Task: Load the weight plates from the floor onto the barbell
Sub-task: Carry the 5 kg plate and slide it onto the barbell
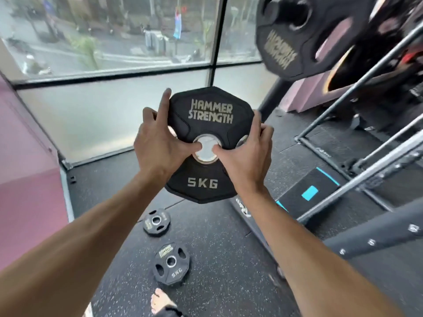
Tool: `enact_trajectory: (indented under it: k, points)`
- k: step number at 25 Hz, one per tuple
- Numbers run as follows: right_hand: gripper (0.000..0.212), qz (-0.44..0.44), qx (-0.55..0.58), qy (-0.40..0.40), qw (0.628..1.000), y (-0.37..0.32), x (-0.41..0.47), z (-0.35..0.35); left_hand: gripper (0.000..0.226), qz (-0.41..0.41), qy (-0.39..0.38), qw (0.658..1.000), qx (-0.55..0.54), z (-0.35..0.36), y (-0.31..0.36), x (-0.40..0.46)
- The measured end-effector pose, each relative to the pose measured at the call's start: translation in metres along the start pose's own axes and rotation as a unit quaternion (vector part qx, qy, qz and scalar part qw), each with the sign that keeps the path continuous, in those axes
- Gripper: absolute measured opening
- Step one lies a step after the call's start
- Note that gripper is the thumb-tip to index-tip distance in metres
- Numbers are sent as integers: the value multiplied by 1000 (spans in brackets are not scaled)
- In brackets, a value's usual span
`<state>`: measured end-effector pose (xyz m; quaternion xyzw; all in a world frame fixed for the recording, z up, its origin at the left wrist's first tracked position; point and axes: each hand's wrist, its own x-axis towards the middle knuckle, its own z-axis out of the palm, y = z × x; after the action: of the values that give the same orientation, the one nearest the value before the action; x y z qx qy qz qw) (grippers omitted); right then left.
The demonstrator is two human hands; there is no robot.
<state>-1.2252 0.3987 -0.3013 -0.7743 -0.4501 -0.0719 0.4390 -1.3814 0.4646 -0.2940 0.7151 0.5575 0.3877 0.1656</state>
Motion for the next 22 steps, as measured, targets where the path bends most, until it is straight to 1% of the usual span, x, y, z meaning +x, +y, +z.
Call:
enact_trajectory:
  k: [6, 10, 14, 17, 22]
  points:
    - [113, -19, 30, 122, 992, -42, -2, -123, 130, 133, 71, 986, -69, -79, 96, -23]
    - [112, -35, 44, 186, 981, -61, -5, -194, 129, 173, 84, 970, -151, -110, 150, -43]
    - [113, -56, 49, 245, 967, -76, -8, -258, 125, 218, 94, 950, -202, -128, 196, -57]
    - [117, -56, 41, 261, 963, -82, -9, -302, 121, 244, 77, 932, -257, -130, 226, -59]
    - [109, -25, -8, 311, 950, -76, 2, -359, 116, 288, 21, 904, -316, -111, 285, -55]
